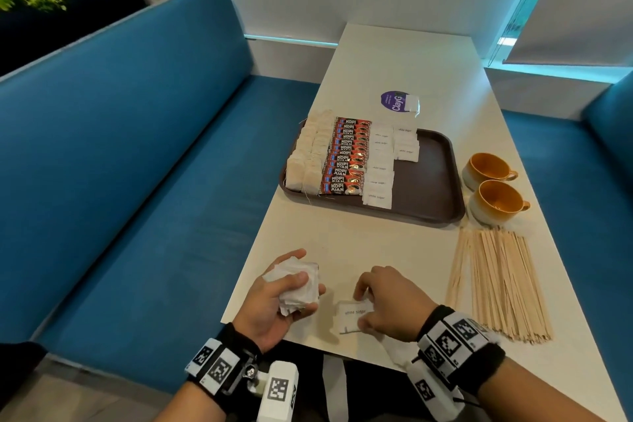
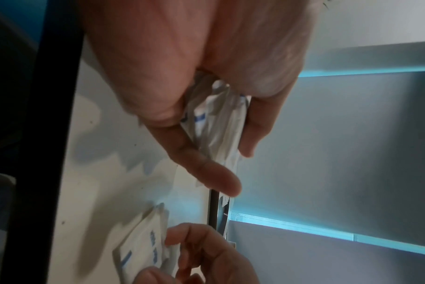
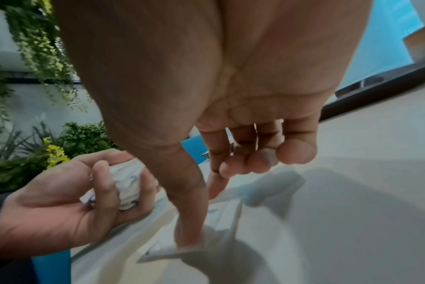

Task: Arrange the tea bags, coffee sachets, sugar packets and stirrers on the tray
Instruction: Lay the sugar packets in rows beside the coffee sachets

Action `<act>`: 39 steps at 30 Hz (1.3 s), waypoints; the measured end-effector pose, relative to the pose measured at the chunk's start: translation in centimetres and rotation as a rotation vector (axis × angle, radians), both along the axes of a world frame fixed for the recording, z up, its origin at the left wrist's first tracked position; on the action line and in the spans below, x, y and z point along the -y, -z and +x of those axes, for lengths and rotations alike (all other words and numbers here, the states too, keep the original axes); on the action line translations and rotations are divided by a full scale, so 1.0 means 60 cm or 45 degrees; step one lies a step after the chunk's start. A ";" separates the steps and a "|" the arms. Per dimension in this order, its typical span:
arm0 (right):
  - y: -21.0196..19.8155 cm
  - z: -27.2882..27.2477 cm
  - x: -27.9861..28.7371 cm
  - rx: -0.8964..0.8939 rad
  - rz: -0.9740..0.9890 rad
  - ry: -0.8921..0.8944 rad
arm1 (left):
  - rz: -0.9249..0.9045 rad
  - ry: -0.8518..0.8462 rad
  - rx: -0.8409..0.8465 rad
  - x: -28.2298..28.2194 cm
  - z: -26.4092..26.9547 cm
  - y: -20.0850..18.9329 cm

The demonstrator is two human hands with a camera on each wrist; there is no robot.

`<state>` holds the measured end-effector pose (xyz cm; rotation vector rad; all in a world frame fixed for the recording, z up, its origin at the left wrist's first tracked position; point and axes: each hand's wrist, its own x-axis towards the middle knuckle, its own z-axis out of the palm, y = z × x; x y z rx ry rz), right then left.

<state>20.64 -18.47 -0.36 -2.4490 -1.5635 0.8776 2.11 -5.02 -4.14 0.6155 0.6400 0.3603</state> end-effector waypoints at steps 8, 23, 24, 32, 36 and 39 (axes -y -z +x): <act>0.008 0.005 0.002 -0.100 0.010 0.064 | 0.171 0.214 -0.028 0.005 0.002 -0.011; 0.012 -0.010 0.004 -0.075 0.048 0.059 | 0.303 0.333 -0.065 0.007 0.009 -0.009; 0.011 -0.012 0.005 -0.079 0.051 0.064 | 0.306 0.333 -0.064 0.008 0.009 -0.008; 0.013 -0.007 0.020 -0.329 0.251 0.077 | 0.446 0.421 -0.116 0.015 0.004 -0.023; 0.003 0.018 0.025 -0.550 0.405 0.370 | 0.499 0.544 -0.114 0.021 0.004 -0.025; -0.004 0.030 0.027 -0.644 0.483 0.467 | 0.484 0.625 -0.028 0.025 0.012 -0.022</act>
